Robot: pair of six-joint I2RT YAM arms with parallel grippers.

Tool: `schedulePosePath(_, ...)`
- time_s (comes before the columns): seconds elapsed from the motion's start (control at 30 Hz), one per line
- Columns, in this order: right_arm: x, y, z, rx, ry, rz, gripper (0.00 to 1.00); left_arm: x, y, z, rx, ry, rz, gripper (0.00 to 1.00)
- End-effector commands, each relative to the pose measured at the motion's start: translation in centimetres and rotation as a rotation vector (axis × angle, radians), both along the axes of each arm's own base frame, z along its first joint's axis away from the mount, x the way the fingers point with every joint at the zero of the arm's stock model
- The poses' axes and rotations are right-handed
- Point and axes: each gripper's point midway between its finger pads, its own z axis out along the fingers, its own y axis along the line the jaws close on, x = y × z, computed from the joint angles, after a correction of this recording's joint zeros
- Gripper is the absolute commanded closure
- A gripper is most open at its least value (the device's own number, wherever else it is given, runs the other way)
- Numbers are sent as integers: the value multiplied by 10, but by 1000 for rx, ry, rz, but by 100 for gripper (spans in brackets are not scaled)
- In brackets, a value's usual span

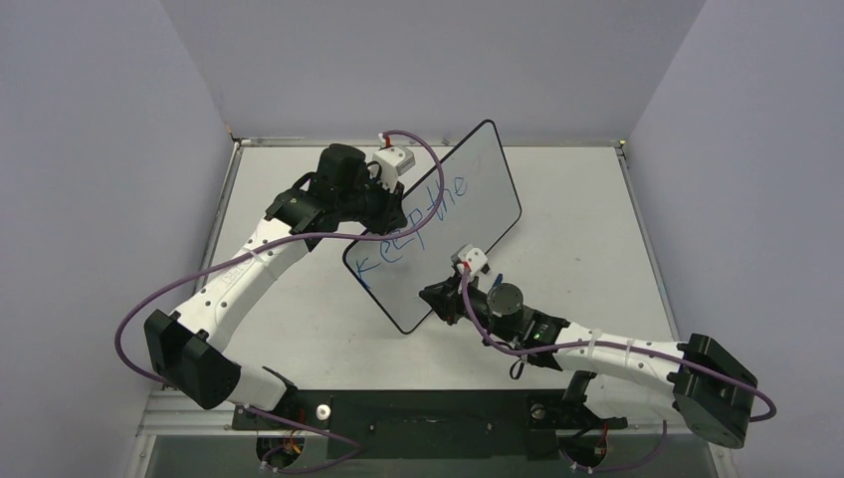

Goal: Write a sentence on the whiteboard

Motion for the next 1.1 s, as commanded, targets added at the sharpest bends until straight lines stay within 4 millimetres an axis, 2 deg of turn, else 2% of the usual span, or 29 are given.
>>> schedulePosePath(0.0,7,19,48,117,-82,3,100,14,-6,-26,75,-26,-8,100)
schedulePosePath(0.27,9,39,71,195,-137,24,100,14,-6,-29,76,-16,-2,100)
schedulePosePath(0.37,8,43,69,227,-150,33,100,17,-4,-34,82,2,22,100)
schedulePosePath(0.4,7,45,74,262,-161,37,100,20,-4,-38,87,13,31,100)
schedulePosePath(0.43,6,45,71,269,-159,39,100,21,-2,-41,86,31,43,100)
schedulePosePath(0.47,5,45,78,310,-170,43,100,23,-3,-43,87,44,45,100)
schedulePosePath(0.5,3,43,74,317,-167,43,100,24,0,-46,93,59,52,100)
schedulePosePath(0.53,2,44,78,351,-173,44,100,27,-1,-51,100,72,53,100)
schedulePosePath(0.57,0,41,73,354,-168,44,100,27,0,-53,98,91,65,100)
schedulePosePath(0.6,-1,40,77,393,-177,43,100,28,-1,-55,97,102,71,100)
schedulePosePath(0.63,-3,38,72,397,-172,43,100,29,0,-56,96,112,81,100)
schedulePosePath(0.67,-4,37,77,431,-179,44,100,30,1,-57,97,116,87,100)
schedulePosePath(0.7,-5,36,74,432,-174,45,100,32,3,-58,96,123,101,100)
schedulePosePath(1.07,11,30,72,426,-186,-49,100,38,14,-64,107,143,137,100)
